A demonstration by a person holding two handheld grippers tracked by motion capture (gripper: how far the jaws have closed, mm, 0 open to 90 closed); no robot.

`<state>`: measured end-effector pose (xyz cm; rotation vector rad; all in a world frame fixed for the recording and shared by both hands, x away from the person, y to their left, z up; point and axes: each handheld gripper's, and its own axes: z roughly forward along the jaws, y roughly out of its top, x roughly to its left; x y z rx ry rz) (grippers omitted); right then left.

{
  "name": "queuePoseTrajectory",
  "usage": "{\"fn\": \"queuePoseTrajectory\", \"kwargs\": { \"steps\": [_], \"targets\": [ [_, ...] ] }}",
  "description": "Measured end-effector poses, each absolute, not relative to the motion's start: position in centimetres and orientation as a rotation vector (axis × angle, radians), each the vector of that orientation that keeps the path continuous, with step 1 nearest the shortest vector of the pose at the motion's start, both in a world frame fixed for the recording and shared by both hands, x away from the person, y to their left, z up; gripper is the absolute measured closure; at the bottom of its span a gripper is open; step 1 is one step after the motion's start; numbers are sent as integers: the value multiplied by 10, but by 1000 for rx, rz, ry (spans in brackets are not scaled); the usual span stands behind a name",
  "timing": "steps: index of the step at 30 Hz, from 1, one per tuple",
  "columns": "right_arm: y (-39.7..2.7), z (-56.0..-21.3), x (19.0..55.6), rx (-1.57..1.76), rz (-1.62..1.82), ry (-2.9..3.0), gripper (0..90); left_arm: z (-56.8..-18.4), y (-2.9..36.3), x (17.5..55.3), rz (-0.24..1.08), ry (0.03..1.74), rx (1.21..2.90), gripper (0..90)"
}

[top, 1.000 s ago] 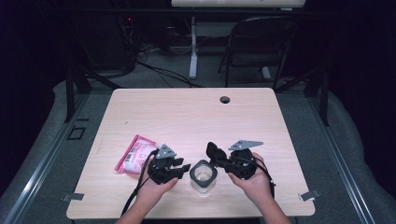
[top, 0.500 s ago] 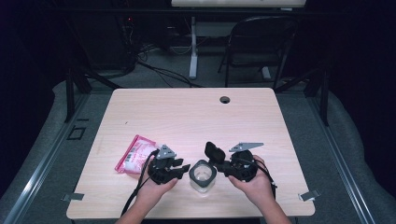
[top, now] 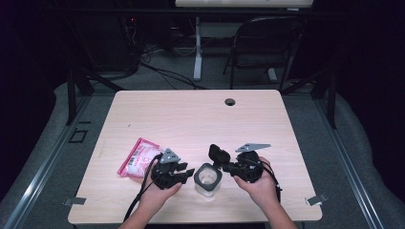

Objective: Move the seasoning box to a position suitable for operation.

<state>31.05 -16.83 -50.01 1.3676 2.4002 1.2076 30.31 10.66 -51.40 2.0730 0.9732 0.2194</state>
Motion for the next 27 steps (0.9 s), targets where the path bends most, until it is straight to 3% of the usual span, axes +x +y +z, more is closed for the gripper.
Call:
{"fn": "queuePoseTrajectory", "kwargs": {
  "steps": [27],
  "targets": [
    [-178, -504, 326, 1399, 1227, 2289, 842, -498, 145, 306, 283, 1066, 1972, 611]
  ]
}}
